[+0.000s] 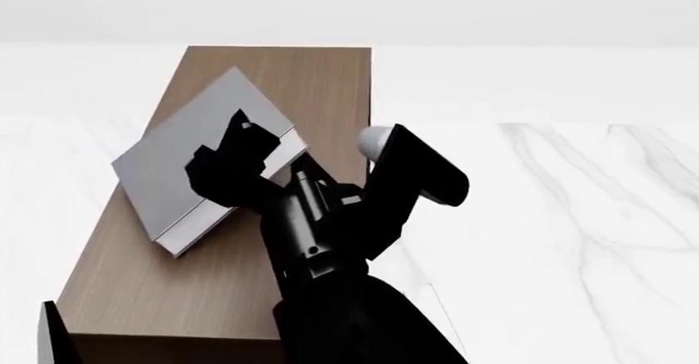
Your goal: Pick up the book in the middle and place it on the cabinet shelf.
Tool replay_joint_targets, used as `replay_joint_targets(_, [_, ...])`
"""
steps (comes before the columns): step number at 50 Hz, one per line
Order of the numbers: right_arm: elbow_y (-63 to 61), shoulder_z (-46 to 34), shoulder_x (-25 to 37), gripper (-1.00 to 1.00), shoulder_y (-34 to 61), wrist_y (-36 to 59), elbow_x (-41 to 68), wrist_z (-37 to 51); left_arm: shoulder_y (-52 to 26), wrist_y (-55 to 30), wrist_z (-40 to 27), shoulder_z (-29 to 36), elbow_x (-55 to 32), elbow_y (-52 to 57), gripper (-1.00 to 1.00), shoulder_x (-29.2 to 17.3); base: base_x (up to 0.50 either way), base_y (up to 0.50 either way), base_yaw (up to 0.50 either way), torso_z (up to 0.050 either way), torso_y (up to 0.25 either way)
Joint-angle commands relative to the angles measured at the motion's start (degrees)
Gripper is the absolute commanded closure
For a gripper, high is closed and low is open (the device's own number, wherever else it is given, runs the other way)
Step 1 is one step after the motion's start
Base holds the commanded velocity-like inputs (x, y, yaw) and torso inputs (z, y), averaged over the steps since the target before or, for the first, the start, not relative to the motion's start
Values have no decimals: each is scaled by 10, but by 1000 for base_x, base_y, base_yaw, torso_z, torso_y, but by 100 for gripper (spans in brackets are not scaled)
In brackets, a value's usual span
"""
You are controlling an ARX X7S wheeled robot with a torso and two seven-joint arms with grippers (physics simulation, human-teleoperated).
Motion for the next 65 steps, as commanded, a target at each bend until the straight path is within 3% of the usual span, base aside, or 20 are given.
replay_joint_targets(1, [22,24,32,-100,-17,-11,-68,96,0,-1,-1,1,0,1,-100,-2,0,0,0,0,0])
replay_joint_targets(23, [-58,24,61,-100,-23,-17,-98,160,2,-3,-4,3,2,6,-100,-4,0,0,0,0,0])
replay_joint_targets(65, [-134,45,120,-100,-46,-17,-92,202,-1,-9,-12,5,4,7,-100,-4,0,0,0,0,0])
